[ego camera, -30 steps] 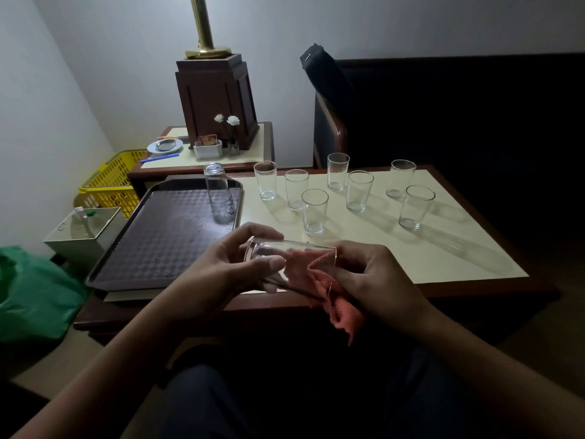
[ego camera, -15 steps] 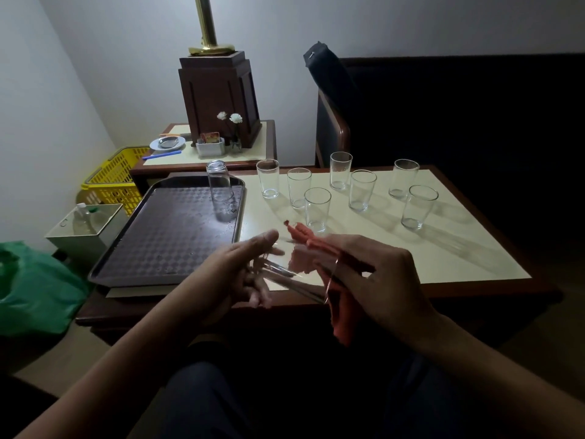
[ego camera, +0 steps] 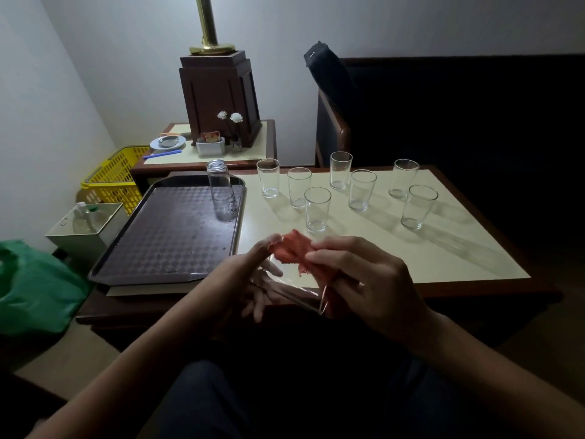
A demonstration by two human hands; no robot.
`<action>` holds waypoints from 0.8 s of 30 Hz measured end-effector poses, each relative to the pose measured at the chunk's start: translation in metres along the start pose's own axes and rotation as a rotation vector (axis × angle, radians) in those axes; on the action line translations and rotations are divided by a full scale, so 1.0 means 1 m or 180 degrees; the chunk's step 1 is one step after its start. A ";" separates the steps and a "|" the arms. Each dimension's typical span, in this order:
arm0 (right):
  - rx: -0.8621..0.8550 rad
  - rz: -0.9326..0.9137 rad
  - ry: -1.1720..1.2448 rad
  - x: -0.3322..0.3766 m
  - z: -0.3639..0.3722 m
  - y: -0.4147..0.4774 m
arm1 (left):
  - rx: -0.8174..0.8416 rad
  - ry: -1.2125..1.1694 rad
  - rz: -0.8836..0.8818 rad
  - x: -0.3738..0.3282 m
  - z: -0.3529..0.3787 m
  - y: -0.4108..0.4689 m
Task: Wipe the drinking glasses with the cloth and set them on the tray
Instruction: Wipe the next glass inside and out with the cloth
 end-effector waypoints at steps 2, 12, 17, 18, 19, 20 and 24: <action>-0.0002 0.0293 0.0136 -0.007 0.003 -0.001 | 0.0058 -0.0241 0.0054 0.002 0.000 0.002; -0.0116 0.1586 0.0657 -0.023 0.006 -0.007 | 0.0076 -0.0231 0.0393 -0.012 -0.001 -0.001; -0.0096 0.1569 0.0561 -0.023 0.008 -0.006 | 0.0289 -0.0500 0.0297 -0.003 0.008 0.000; -0.0049 0.1852 0.0725 -0.032 0.010 -0.008 | 0.0426 -0.0798 0.0389 -0.005 0.010 0.001; -0.0005 0.2097 0.0924 -0.040 0.011 -0.011 | 0.0533 -0.1020 0.0478 -0.007 0.010 0.001; 0.0031 0.2228 0.1063 -0.043 0.012 -0.013 | 0.0582 -0.1105 0.0575 -0.010 0.010 0.001; 0.0031 0.1778 0.0837 -0.031 0.007 -0.009 | 0.0228 -0.0852 0.0607 -0.011 0.005 0.001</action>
Point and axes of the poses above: each hand's wrist, its own y-axis towards the middle knuckle, its own z-axis out of the palm, x = y × z, the point moved 7 cm from there along y, towards the middle knuckle, and after that the axes turned 5 degrees about z, right-handed, at the moved point
